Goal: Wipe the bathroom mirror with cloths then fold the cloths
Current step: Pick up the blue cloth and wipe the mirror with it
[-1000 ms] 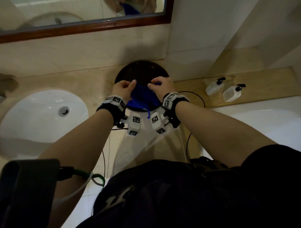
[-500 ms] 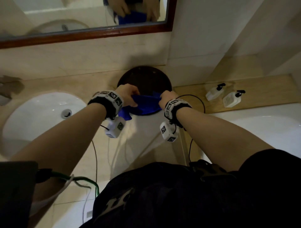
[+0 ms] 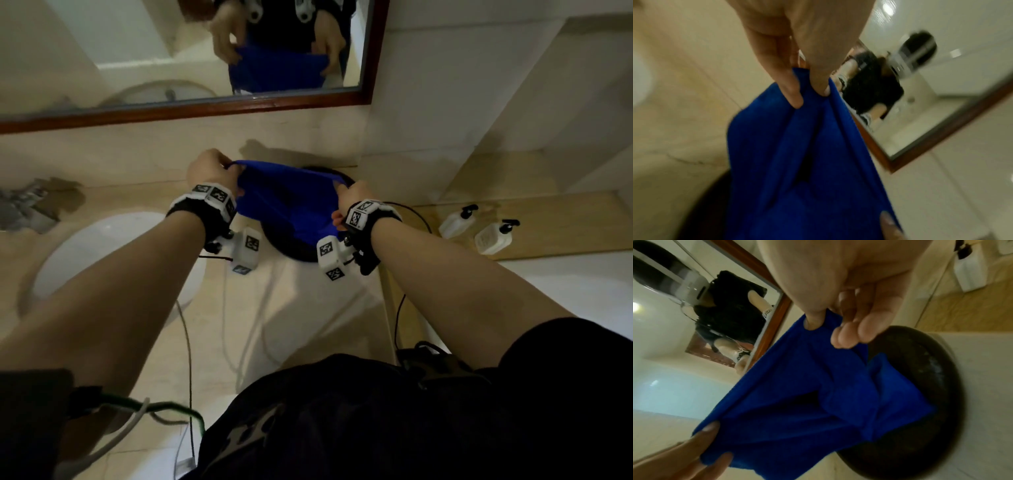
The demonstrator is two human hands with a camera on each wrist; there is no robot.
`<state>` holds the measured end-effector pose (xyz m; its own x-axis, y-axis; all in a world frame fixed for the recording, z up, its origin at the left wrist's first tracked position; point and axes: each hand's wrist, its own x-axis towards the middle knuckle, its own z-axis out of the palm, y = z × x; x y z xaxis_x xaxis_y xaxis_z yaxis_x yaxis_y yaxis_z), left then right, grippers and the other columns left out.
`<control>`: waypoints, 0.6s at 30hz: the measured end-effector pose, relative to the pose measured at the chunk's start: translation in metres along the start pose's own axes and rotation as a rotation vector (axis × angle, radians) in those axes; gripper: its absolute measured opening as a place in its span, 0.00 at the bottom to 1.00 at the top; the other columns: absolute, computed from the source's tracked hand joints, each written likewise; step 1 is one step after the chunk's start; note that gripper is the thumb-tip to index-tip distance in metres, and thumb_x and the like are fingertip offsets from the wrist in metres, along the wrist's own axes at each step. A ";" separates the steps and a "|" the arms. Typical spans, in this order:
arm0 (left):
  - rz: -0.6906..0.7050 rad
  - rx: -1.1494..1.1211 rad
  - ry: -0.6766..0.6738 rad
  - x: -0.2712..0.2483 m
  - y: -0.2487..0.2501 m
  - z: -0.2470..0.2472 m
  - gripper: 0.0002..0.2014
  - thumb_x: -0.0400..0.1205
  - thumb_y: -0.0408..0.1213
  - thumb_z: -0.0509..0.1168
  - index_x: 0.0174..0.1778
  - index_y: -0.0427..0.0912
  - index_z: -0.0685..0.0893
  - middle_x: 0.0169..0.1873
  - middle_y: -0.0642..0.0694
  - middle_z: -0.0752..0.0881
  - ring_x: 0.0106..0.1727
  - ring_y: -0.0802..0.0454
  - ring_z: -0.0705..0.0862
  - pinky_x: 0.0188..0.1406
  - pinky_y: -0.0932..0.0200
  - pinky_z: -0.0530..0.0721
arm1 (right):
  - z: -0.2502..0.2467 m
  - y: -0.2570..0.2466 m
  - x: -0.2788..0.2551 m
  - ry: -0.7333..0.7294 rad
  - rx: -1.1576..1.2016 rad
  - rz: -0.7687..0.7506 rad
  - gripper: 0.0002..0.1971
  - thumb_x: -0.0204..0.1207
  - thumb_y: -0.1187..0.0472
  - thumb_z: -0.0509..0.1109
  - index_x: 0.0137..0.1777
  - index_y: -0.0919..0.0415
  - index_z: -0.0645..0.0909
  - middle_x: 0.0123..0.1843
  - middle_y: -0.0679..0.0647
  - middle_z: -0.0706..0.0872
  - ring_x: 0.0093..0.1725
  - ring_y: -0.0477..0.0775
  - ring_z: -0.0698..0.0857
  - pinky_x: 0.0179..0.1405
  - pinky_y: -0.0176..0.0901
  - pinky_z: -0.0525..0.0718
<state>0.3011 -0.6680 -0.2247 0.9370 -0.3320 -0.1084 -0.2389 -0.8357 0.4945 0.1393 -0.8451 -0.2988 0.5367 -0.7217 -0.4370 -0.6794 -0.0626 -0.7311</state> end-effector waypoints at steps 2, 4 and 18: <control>-0.075 -0.285 0.070 -0.001 0.009 -0.004 0.12 0.80 0.43 0.69 0.55 0.42 0.81 0.47 0.43 0.86 0.40 0.45 0.88 0.36 0.52 0.88 | -0.013 -0.017 -0.003 0.045 0.081 0.000 0.25 0.80 0.39 0.59 0.47 0.65 0.79 0.39 0.63 0.90 0.38 0.66 0.90 0.44 0.62 0.89; 0.001 -0.330 0.174 0.001 0.019 -0.014 0.12 0.78 0.43 0.69 0.53 0.42 0.82 0.48 0.43 0.87 0.47 0.46 0.87 0.50 0.49 0.87 | -0.033 -0.043 -0.008 0.094 0.146 -0.013 0.24 0.81 0.39 0.59 0.48 0.63 0.78 0.36 0.61 0.90 0.34 0.63 0.90 0.40 0.60 0.90; 0.581 -0.627 0.797 0.051 0.197 -0.246 0.09 0.74 0.35 0.71 0.47 0.40 0.80 0.56 0.41 0.74 0.42 0.55 0.77 0.46 0.75 0.74 | -0.208 -0.314 -0.061 0.508 0.778 -0.821 0.03 0.80 0.57 0.70 0.46 0.53 0.79 0.37 0.55 0.89 0.37 0.53 0.89 0.39 0.49 0.90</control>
<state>0.3647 -0.7424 0.0795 0.6762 -0.0382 0.7357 -0.7250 -0.2120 0.6553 0.2163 -0.9247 0.0665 0.2902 -0.8585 0.4228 0.3362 -0.3221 -0.8850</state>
